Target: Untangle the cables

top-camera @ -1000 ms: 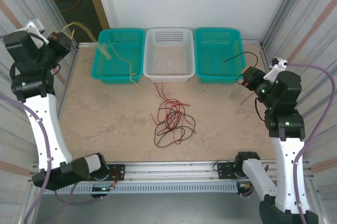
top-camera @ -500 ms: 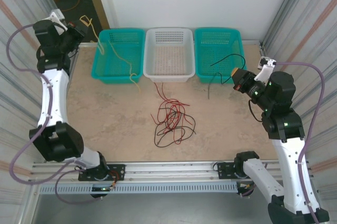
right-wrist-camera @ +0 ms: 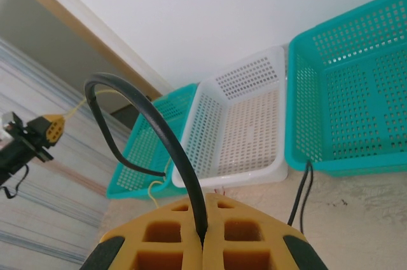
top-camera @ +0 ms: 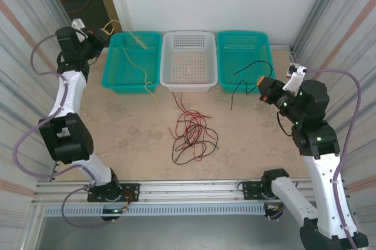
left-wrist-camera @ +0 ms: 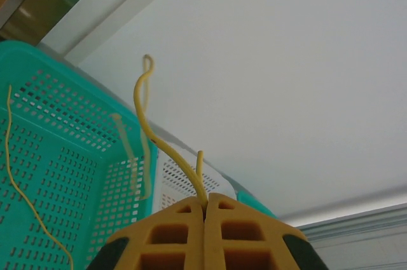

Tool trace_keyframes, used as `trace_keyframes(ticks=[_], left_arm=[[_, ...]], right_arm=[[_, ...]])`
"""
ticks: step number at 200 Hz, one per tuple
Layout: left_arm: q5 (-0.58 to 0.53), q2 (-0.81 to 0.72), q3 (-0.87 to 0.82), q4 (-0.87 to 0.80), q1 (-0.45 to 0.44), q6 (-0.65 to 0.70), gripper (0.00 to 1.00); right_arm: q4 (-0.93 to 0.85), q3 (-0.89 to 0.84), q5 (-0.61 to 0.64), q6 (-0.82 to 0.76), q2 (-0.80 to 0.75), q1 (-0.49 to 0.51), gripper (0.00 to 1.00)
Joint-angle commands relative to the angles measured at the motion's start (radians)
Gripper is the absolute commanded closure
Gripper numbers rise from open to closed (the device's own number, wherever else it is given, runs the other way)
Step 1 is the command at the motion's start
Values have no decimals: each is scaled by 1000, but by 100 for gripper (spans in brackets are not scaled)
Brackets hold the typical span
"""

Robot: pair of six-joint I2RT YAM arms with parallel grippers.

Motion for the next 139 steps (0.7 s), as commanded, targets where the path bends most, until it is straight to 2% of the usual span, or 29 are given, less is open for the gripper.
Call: trace_keyframes(ticks=[1,57,86,91,103,118,124,139], left_arm=[[46,44,-10,66,-20,-27,100],[63,70,-63,135,-32,-62,100],[68,77,-65,113,-33,-58,100],[65,74,-71,106,-32,-57,92],[52,64,-104,101,-34,-56,62],[40,49,-143,86,-38,-51,42],[47,45,-155,83,-39,-49,30],[65,24,-179,71,-46,-35,27]], right_arm=[[16,16,-15,-32,-11,10,100],[11,7,-15,-29,-18,20,100],[15,13,-16,-29,-13,28,100],[18,15,-17,-29,-13,29,100],[20,19,-15,-29,-10,33,100],[25,28,-18,-28,-6,37,100],[28,32,-18,-28,-3,42,100],[28,59,-17,-30,12,52,100]])
